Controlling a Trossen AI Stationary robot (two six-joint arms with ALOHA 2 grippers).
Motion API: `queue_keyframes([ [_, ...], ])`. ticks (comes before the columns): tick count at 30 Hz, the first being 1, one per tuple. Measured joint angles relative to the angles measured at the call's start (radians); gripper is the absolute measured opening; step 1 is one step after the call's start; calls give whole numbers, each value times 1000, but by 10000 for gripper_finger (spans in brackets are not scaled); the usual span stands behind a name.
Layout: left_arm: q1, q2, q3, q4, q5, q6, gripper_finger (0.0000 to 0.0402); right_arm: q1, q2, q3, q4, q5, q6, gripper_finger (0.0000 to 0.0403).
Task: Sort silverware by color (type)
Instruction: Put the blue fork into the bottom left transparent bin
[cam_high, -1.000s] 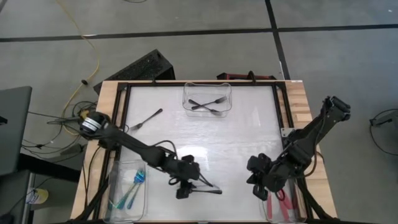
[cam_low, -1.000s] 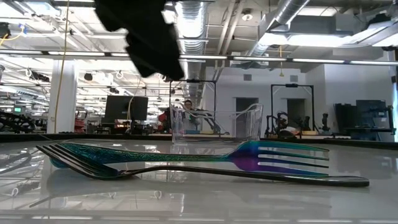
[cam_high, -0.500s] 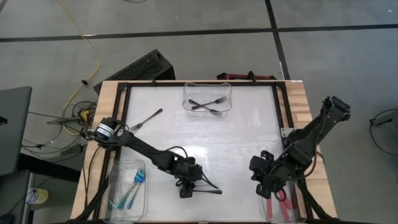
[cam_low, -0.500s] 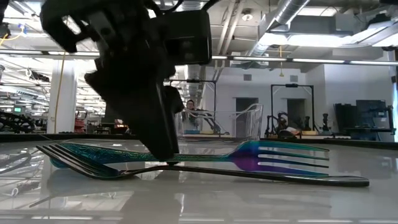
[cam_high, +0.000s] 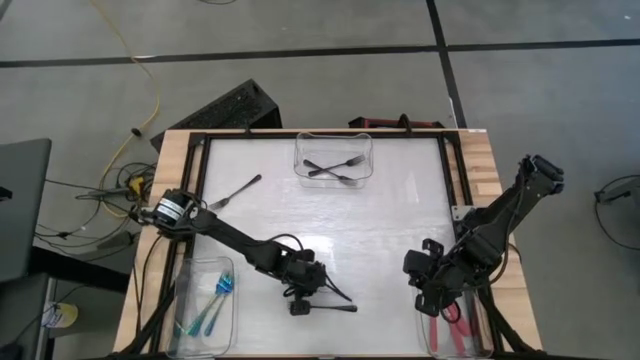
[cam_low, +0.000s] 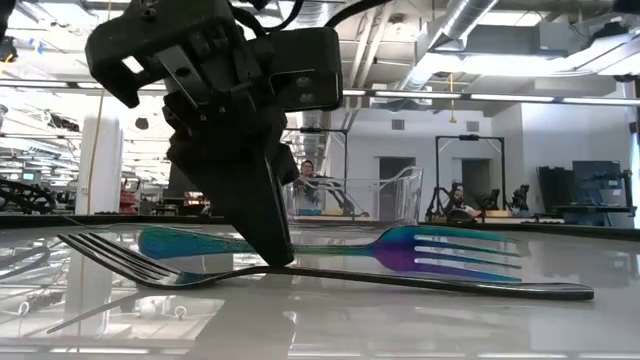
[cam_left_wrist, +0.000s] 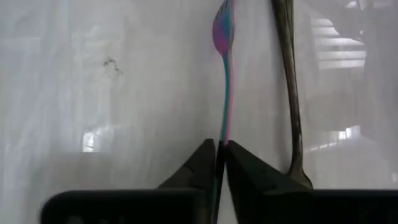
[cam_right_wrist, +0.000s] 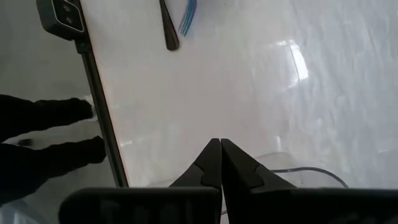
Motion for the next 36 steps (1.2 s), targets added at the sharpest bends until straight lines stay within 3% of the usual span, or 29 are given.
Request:
queue_keyframes([
  [7, 22, -53, -7, -30, -27, -28, 1, 0, 0, 0, -25, 0, 0, 31],
  [13, 59, -277, -3, -111, -67, -113, 0, -15, 0, 0, -43, 16, -8, 24],
  [18, 6, -480, -3, -223, -70, -283, 0, -39, 0, 0, -41, 70, -61, 26],
  [23, -161, -627, -2, -417, -102, -561, 0, -98, 0, 0, -23, 82, -122, 29],
  [32, -566, -703, -4, -731, -519, -1126, 0, -232, 0, 0, 161, 82, -265, 25],
  [36, -681, -688, -7, -834, -562, -1373, 0, -289, 0, 0, 213, 70, -300, 28],
])
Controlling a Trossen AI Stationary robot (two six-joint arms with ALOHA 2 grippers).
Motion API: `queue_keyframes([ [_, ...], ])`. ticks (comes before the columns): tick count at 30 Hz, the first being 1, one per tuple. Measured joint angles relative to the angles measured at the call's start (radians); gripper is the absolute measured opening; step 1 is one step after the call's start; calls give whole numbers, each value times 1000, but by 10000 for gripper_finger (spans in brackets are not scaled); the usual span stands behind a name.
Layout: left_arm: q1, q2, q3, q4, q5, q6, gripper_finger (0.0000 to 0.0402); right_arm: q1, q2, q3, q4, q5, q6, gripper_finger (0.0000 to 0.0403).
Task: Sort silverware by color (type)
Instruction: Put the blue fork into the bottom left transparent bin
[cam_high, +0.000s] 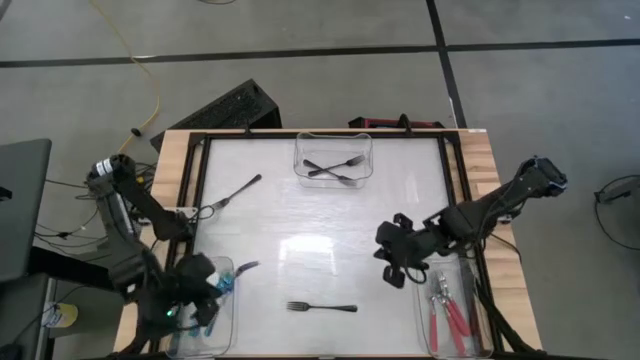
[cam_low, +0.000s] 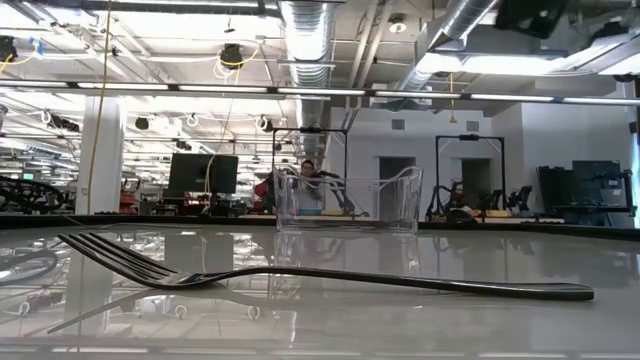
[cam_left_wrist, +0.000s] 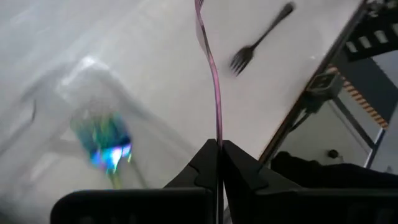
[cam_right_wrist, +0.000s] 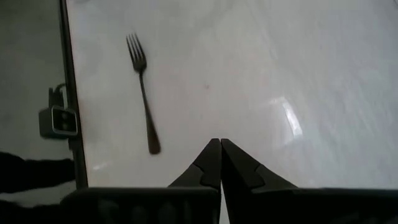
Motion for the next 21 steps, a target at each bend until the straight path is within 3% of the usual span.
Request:
queue_keyframes([
  [6, -135, 52, 0, -120, 6, -261, 0, -62, 0, 0, 22, -44, -7, 23],
  [11, -198, 105, 0, -194, 90, -407, 0, -65, 0, 0, 22, -51, 0, 27],
  [21, -250, 179, 0, -198, 176, -461, 0, -89, 0, 0, 22, -44, 64, 25],
])
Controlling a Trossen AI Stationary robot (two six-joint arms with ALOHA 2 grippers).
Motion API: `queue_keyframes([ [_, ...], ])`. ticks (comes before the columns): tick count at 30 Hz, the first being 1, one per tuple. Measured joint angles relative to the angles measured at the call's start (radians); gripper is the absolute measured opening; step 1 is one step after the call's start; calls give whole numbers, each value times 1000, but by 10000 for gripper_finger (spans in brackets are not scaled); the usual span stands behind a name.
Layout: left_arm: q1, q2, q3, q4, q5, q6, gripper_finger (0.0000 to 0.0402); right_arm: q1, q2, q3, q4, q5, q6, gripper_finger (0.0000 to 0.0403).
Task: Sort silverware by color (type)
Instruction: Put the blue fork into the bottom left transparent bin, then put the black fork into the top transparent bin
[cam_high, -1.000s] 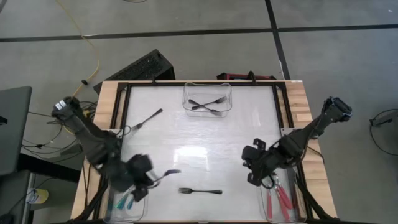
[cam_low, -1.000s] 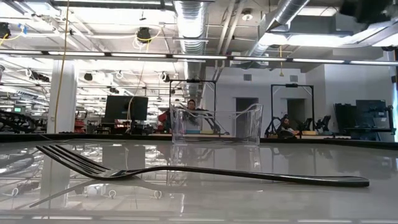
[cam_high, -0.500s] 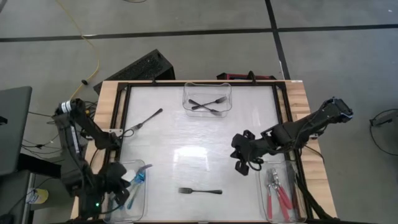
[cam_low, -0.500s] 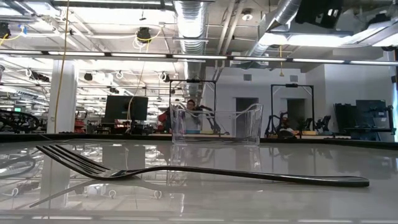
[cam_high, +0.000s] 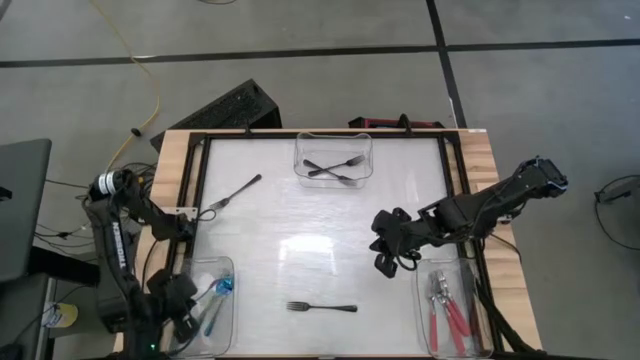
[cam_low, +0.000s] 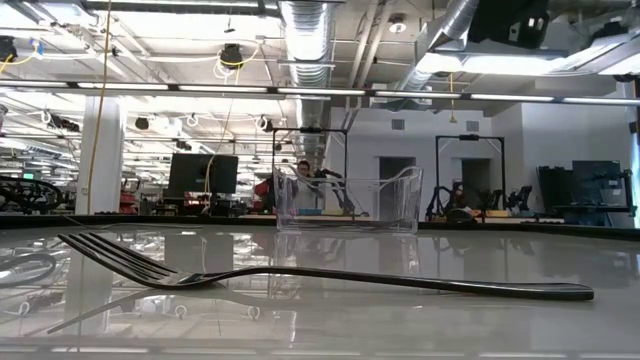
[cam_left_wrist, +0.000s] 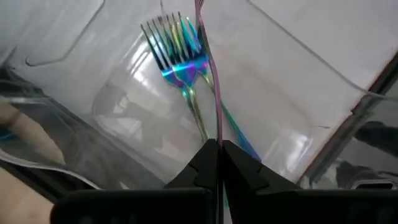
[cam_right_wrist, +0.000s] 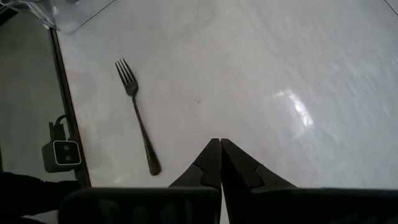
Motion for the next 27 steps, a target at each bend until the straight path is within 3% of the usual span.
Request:
queue_keyframes([
  [4, 32, 0, 0, 18, 8, 21, 16, -2, 0, 0, 0, 0, 3, 27],
  [8, 76, -2, 0, 75, 59, 106, 59, -2, 0, 0, 0, -1, 3, 25],
  [13, 148, -3, 30, 100, 199, 355, 126, 16, 0, 0, -1, -28, 8, 27],
  [17, 233, -3, 95, 61, 217, 574, 163, 46, 0, 0, -1, -35, 9, 27],
  [22, 434, -4, 208, -80, 100, 829, 177, 86, 0, 0, 0, -35, 11, 27],
  [27, 773, -5, 235, -123, 68, 1161, 177, 119, 0, 0, 0, -34, 27, 27],
])
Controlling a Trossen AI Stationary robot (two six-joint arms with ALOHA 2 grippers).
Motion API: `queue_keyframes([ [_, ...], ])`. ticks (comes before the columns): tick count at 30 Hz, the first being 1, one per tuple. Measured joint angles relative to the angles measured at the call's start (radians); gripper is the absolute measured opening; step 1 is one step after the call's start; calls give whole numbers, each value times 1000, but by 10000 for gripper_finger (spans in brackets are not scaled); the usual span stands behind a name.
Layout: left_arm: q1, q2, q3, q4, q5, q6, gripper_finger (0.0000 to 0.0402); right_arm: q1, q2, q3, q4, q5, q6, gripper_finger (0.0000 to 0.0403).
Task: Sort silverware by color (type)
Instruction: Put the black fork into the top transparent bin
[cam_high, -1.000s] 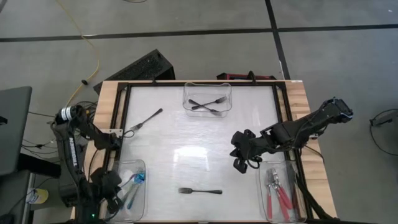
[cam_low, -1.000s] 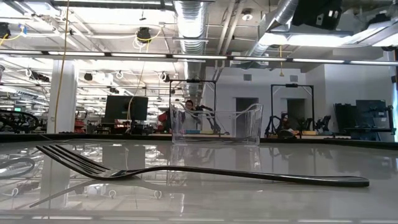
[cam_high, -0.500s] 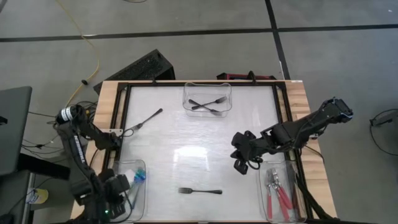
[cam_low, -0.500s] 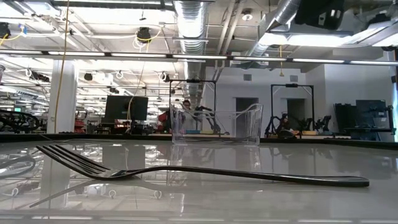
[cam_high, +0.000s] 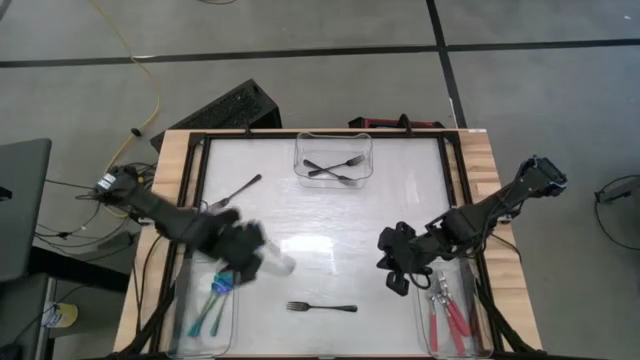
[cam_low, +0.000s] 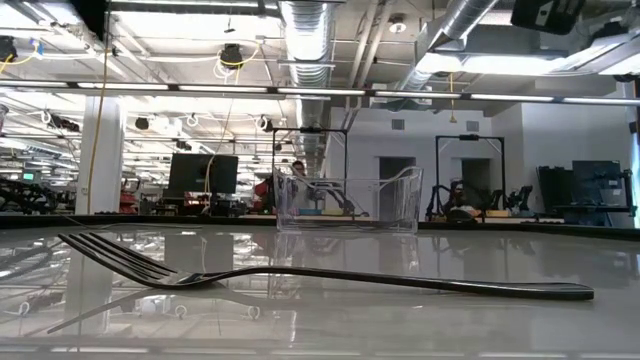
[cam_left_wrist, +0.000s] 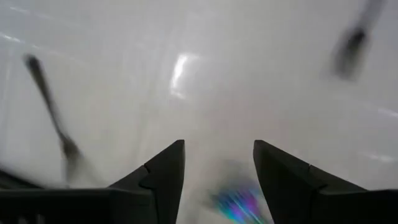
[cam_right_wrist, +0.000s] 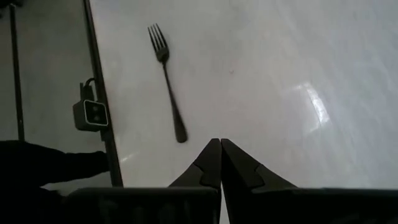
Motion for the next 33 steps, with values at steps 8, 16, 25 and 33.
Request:
queue_keyframes([
  [8, 610, 0, -143, 69, 27, 588, 177, 35, 0, 0, 0, 3, -50, 27],
  [16, 1044, 2, -432, 352, 176, 752, 177, 35, 0, 0, -1, 10, -75, 27],
  [25, 1100, 6, -574, 482, 121, 908, 177, -7, 0, 0, 2, 99, 77, 27],
  [33, 1170, 28, -676, 553, 77, 946, 177, -57, 0, 0, 39, 90, 138, 27],
])
